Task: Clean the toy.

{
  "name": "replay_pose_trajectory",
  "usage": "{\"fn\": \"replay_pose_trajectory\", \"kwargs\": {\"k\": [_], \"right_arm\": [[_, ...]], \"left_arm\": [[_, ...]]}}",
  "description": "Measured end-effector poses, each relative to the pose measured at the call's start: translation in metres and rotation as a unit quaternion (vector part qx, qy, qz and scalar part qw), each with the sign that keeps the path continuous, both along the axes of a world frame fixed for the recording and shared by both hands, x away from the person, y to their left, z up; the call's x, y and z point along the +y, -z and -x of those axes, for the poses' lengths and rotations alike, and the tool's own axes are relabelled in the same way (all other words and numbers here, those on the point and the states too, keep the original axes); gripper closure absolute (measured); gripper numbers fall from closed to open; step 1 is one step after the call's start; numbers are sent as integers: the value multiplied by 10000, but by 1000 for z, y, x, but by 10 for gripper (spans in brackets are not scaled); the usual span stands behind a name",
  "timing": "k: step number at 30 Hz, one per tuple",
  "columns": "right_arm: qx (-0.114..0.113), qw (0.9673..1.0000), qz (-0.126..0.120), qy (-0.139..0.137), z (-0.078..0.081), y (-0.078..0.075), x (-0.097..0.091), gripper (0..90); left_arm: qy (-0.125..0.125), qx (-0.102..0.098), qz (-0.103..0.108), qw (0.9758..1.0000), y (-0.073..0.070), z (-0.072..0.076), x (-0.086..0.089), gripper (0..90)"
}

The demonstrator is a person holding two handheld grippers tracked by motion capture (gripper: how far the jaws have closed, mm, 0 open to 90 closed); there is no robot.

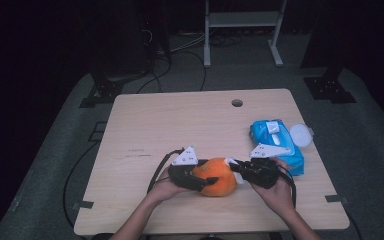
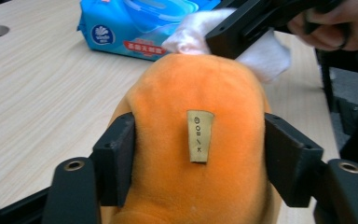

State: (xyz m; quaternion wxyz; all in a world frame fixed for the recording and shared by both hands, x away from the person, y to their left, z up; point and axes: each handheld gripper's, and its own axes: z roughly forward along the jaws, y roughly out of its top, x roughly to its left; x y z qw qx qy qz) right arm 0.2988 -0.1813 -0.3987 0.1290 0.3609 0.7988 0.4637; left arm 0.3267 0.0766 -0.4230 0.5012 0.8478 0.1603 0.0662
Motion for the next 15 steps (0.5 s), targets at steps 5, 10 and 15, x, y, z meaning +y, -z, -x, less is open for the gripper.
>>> {"fn": "replay_pose_trajectory", "kwargs": {"k": [5,10,15], "right_arm": [[-132,9996,-73,-255,11,-9,14,811],[-54,9996,-91,-256,7,-5,12,811],[36,9999,-81,-133,3,1,3,811]], "left_arm": [[-78,-41,-36,10000,2,1,-4,286],[20,27,81,10000,1,-1,-1,195],[79,86,109,9999,0,-5,7,120]]}}
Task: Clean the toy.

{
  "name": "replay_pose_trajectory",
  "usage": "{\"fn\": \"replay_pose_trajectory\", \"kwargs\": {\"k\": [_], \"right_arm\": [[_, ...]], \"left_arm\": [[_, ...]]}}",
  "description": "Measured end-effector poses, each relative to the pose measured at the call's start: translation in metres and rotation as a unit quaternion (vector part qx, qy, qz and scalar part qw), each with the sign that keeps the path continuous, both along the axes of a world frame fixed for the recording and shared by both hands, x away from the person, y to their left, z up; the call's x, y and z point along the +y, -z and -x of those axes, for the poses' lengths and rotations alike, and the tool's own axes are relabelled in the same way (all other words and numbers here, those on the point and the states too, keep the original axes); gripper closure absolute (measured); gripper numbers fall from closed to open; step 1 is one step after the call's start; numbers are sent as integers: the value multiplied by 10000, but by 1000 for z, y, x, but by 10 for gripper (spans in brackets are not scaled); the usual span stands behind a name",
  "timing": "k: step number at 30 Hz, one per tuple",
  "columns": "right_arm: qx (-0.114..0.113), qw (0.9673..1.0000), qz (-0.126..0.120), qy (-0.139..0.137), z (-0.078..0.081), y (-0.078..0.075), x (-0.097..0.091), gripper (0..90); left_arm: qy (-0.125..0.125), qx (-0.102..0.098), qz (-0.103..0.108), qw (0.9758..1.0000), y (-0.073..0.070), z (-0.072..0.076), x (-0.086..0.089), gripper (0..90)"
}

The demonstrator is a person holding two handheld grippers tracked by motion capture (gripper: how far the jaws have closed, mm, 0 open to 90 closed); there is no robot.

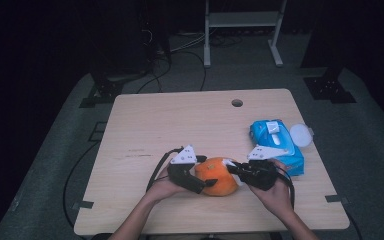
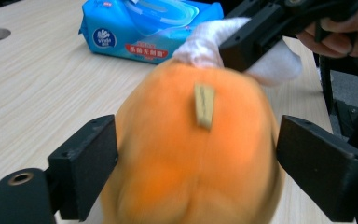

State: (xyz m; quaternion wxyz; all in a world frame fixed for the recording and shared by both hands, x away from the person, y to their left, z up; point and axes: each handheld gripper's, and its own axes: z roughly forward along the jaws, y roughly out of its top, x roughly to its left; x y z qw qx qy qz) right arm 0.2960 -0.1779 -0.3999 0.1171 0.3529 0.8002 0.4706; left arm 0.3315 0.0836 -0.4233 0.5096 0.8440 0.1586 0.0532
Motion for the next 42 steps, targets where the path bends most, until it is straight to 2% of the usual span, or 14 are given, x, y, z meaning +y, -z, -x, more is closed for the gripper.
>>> {"fn": "replay_pose_trajectory", "kwargs": {"k": [3,7,10,13,14,18,19,22,24,26,30,33,38,42], "right_arm": [[87,9999,-80,65,-4,2,-7,810],[48,9999,-94,98,-2,-2,-5,811],[-26,9997,-210,-100,4,-9,3,810],[-157,9995,-66,-254,9,-11,15,810],[-189,9995,-19,-269,9,-10,15,810],[-22,9998,-98,-183,2,-5,5,810],[35,9997,-137,-179,1,-4,3,810],[52,9998,-118,-169,2,-2,0,810],[43,9998,-100,-157,2,-2,-1,810],[60,9999,-92,-130,2,-2,-2,810],[76,9998,-88,-142,1,-1,-4,810],[77,9999,-88,-124,0,-1,-4,810],[37,9999,-161,-22,-2,-2,-5,810],[-56,9997,-242,49,-5,-6,-6,811]], "left_arm": [[-17,145,41,9999,5,-4,2,147],[-97,26,-52,9999,6,0,-4,236],[-98,-85,-118,9998,6,5,-11,248],[-78,-138,-180,9997,5,7,-13,248],[-48,-109,-147,9998,5,6,-11,247],[238,56,-30,9997,6,5,-6,247],[296,34,-10,9996,6,6,-6,246],[413,-87,43,9991,6,6,-4,211],[328,-126,88,9993,8,4,-4,166],[192,-18,17,9998,12,-1,-5,86],[251,251,10,9994,24,-6,-8,38],[282,227,-26,9993,27,-4,-10,38],[201,44,-69,9998,14,2,-9,301],[187,30,78,9998,-11,9,-2,333]]}}
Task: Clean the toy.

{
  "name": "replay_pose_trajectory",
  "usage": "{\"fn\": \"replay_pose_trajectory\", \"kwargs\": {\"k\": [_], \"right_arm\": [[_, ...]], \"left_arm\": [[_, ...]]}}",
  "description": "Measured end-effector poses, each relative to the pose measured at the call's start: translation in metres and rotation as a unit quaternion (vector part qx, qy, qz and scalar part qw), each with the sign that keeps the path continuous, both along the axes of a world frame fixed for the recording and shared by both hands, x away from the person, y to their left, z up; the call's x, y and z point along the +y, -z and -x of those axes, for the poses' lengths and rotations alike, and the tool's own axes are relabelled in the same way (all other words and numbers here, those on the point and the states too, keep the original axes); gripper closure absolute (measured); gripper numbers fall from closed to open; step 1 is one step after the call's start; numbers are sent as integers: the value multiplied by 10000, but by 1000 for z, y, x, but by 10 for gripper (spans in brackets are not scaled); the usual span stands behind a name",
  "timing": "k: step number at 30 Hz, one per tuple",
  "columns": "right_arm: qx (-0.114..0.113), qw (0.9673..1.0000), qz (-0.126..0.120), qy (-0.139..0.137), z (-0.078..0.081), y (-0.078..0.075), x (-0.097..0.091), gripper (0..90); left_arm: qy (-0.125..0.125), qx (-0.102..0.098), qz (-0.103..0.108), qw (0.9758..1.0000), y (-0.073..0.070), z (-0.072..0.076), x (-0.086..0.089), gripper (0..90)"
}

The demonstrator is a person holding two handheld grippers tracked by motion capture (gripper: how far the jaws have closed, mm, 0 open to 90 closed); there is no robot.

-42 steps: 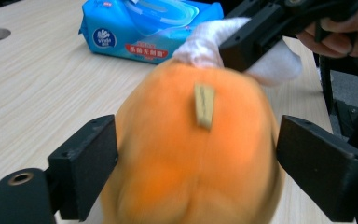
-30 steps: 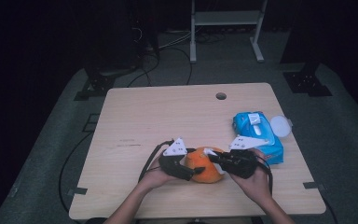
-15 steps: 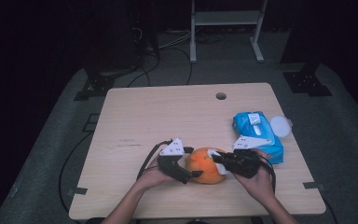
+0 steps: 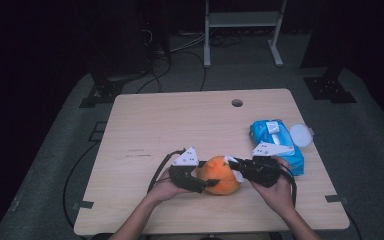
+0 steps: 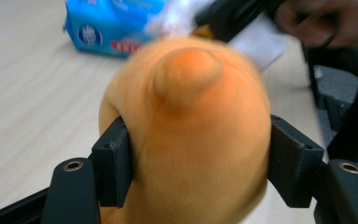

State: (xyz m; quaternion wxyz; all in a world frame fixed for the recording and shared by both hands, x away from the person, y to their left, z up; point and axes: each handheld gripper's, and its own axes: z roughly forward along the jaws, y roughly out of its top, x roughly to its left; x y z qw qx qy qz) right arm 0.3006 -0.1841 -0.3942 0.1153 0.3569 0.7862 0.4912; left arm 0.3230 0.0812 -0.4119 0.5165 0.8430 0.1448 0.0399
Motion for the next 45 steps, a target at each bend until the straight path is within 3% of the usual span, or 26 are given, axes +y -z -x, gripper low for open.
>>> {"fn": "replay_pose_trajectory", "kwargs": {"k": [2,4,6,8,13,17,21,23,27,33,35,38,41,43,45], "right_arm": [[95,9999,-74,-14,-3,3,0,811],[223,9998,4,-13,-7,8,4,810],[340,9993,123,-1,-11,16,8,811],[360,9993,72,50,-12,15,6,811],[48,9995,-304,-57,1,-4,5,811],[-350,9991,37,-220,17,-12,24,811],[-441,9990,-44,-96,18,-12,20,811],[-501,9986,-46,-182,23,-17,20,811],[-572,9979,205,-240,23,-13,27,811],[-483,9979,300,-303,19,-7,21,814],[-459,9978,369,-300,21,-6,21,815],[-447,9979,403,-239,20,-6,17,815],[-389,9985,343,-174,18,-6,12,815],[-336,9988,297,-172,16,-6,10,815],[-336,9988,334,-151,15,-6,8,814]], "left_arm": [[25,-21,-25,10000,-7,2,3,331],[-75,-33,-270,9996,-1,3,-2,326],[-209,102,-185,9996,6,1,-4,310],[-332,183,-86,9992,6,-2,-3,300],[-403,55,-113,9991,7,2,-12,286],[-543,3,-144,9984,8,4,-17,260],[-610,-50,-74,9981,9,5,-19,251],[-652,-66,-56,9978,9,5,-23,245],[-658,-136,-94,9977,9,8,-28,220],[-279,1,-46,9996,6,6,-23,168],[-224,7,93,9997,4,2,-17,142],[-371,-9,174,9992,3,-3,-8,93],[-485,205,252,9983,9,-10,-5,64],[-393,385,288,9981,15,-11,-9,69],[-317,398,368,9980,15,-8,-11,123]]}}
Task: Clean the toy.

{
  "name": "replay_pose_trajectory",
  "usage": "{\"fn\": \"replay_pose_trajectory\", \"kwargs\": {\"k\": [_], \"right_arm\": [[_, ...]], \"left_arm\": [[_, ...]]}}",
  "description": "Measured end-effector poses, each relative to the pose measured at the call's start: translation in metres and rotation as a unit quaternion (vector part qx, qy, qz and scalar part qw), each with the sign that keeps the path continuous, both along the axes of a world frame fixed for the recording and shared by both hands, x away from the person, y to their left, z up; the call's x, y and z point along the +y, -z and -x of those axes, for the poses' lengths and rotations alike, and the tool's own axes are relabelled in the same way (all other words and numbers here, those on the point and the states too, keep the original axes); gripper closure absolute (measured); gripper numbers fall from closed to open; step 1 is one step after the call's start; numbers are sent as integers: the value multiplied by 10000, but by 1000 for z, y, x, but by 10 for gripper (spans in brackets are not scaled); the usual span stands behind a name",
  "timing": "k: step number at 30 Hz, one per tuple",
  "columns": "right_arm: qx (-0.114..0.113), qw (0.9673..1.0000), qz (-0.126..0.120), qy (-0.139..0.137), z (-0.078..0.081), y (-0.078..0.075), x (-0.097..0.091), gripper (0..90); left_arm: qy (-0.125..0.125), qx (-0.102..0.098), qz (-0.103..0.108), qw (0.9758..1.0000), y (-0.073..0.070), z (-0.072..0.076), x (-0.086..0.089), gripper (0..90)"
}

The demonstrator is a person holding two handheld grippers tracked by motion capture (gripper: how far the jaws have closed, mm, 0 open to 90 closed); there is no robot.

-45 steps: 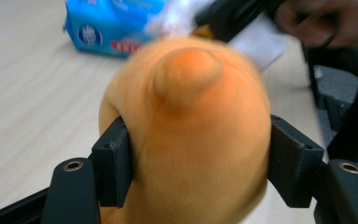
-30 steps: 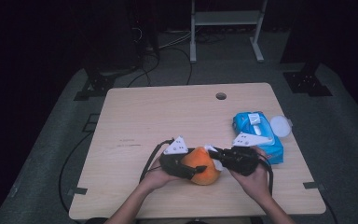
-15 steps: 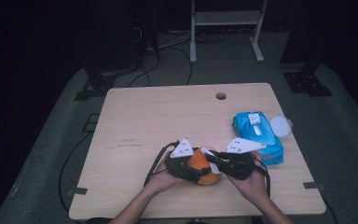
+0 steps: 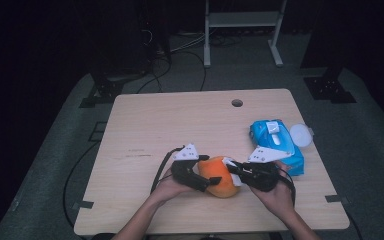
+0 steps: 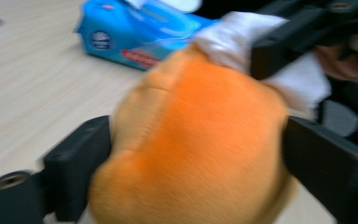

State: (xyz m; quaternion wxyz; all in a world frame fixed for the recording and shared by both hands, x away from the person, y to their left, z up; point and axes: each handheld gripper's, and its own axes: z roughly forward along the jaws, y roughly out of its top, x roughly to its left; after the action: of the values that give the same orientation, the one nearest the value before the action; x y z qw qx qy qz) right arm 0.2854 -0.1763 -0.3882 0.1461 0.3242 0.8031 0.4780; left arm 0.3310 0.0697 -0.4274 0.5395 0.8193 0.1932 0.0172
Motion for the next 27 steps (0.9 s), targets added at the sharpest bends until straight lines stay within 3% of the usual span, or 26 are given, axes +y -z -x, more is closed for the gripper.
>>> {"fn": "replay_pose_trajectory", "kwargs": {"k": [4,6,8,9,10,11,14,18,20,23,27], "right_arm": [[22,9998,-49,205,-4,0,-15,814],[86,9995,-160,270,-6,0,-24,814],[173,9992,-244,273,-7,1,-27,814],[196,9991,-271,266,-8,1,-28,814],[223,9990,-294,251,-8,1,-27,814],[204,9991,-288,233,-9,1,-27,814],[177,9989,-320,287,-9,-1,-27,814],[142,9979,-584,230,-6,-8,-30,815],[131,9979,-601,196,-5,-7,-26,815],[98,9988,-480,78,-1,-5,-12,815],[-44,9991,-242,-344,13,-4,14,815]], "left_arm": [[407,-213,-29,9989,-4,6,2,188],[320,-217,-19,9993,-1,4,2,166],[201,35,-325,9993,6,0,-4,82],[236,200,-358,9989,10,-1,-7,55],[232,226,-353,9989,13,-1,-10,48],[180,164,-307,9992,14,1,-11,67],[67,-100,-146,9998,4,6,-8,272],[95,-207,65,9997,-13,7,4,319],[52,-236,-58,9997,-14,7,6,319],[-79,-128,-243,9996,-7,5,4,315],[-169,-8,-237,9996,-3,2,3,302]]}}
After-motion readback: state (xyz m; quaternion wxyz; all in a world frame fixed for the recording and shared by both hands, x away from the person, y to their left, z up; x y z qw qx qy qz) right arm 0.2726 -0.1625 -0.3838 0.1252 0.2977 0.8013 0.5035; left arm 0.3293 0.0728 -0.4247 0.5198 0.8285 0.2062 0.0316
